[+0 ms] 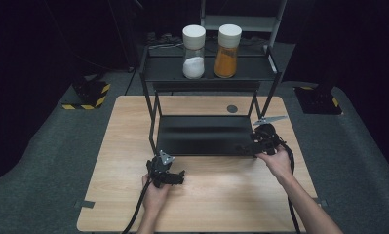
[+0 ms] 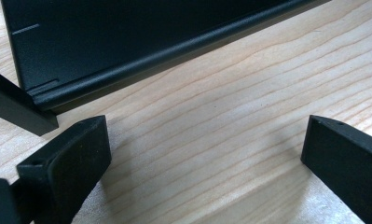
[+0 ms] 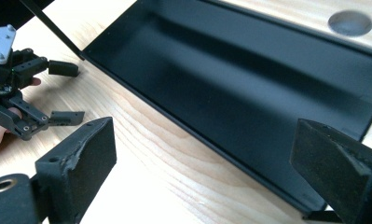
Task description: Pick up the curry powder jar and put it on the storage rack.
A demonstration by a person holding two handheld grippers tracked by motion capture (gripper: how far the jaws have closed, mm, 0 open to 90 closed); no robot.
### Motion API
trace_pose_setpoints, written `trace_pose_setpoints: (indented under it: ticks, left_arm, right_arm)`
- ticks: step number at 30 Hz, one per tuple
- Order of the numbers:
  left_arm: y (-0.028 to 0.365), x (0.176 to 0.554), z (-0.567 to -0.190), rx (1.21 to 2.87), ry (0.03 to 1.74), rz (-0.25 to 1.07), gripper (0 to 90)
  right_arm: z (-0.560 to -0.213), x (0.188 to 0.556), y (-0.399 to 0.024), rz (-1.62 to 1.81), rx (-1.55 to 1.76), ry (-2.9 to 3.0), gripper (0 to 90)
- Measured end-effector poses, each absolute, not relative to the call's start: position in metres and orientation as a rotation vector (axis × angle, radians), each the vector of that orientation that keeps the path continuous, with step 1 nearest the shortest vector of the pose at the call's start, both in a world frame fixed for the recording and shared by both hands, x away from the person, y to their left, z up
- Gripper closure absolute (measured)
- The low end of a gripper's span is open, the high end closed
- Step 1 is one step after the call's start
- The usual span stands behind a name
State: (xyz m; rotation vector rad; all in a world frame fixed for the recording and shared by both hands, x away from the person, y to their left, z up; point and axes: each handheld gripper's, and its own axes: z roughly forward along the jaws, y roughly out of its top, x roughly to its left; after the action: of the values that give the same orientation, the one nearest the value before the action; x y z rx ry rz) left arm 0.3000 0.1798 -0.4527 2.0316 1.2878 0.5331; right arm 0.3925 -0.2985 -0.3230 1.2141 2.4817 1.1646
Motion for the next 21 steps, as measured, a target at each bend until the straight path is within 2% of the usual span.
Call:
trace_pose_setpoints:
  ticks: [21]
  left_arm:
    - [0.180,0.300,-0.453,2.030,1.290,0.534,1.4]
  right_arm:
    - [-0.368,0.376,-0.296,1.154,1.254,2.445,6.3]
